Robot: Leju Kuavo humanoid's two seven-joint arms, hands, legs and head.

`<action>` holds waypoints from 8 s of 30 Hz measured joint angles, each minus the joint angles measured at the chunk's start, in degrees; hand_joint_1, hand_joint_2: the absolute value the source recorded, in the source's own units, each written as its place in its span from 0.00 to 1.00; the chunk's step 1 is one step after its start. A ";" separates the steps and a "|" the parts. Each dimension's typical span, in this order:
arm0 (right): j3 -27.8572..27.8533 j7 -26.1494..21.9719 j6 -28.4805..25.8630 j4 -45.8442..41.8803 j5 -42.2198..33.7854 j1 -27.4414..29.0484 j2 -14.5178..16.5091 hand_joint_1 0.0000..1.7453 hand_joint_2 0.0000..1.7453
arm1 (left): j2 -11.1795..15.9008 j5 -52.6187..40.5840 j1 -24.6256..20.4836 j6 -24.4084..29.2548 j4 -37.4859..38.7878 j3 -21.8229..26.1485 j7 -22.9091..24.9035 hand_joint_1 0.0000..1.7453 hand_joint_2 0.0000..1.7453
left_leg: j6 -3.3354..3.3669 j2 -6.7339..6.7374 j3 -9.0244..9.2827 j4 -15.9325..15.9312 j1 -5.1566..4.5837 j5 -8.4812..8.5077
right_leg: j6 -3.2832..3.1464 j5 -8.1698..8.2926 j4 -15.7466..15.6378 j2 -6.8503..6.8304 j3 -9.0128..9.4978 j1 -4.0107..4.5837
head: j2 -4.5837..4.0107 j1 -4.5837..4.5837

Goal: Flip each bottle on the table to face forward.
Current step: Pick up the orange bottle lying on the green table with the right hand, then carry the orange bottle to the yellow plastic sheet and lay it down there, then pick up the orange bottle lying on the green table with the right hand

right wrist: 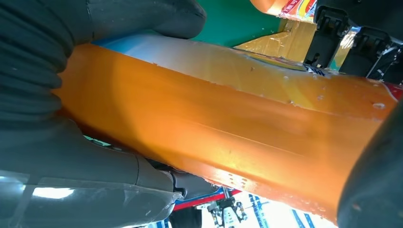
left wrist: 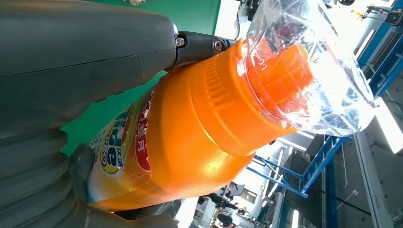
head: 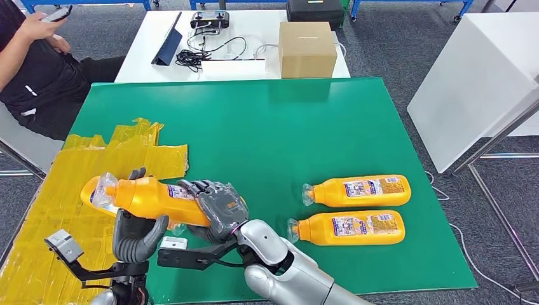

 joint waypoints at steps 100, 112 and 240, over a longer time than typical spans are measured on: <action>-9.82 -8.63 -14.32 -23.71 8.16 17.49 -9.60 0.00 0.00 | 13.30 -112.25 -14.62 39.82 -4.15 -0.64 23.33 1.00 1.00 | -0.01 0.13 0.13 0.01 0.01 0.05 | -0.15 0.14 0.01 0.11 0.01 0.00 | 0.00 0.04; -13.31 -9.61 -14.23 -29.17 9.80 21.51 -10.66 0.00 0.00 | 25.36 -108.36 -21.98 34.11 5.15 -13.19 40.11 1.00 1.00 | -0.02 0.15 0.09 0.00 0.04 0.06 | -0.16 0.14 0.01 0.12 -0.02 0.00 | 0.00 0.04; -52.34 1.52 8.33 -32.25 8.74 42.84 -35.23 0.00 1.00 | 0.92 -14.39 4.87 20.53 -18.35 2.61 -12.40 0.00 0.00 | 0.03 0.13 0.13 0.02 -0.08 -0.04 | -0.15 0.13 -0.05 0.14 0.03 -0.04 | 0.00 0.01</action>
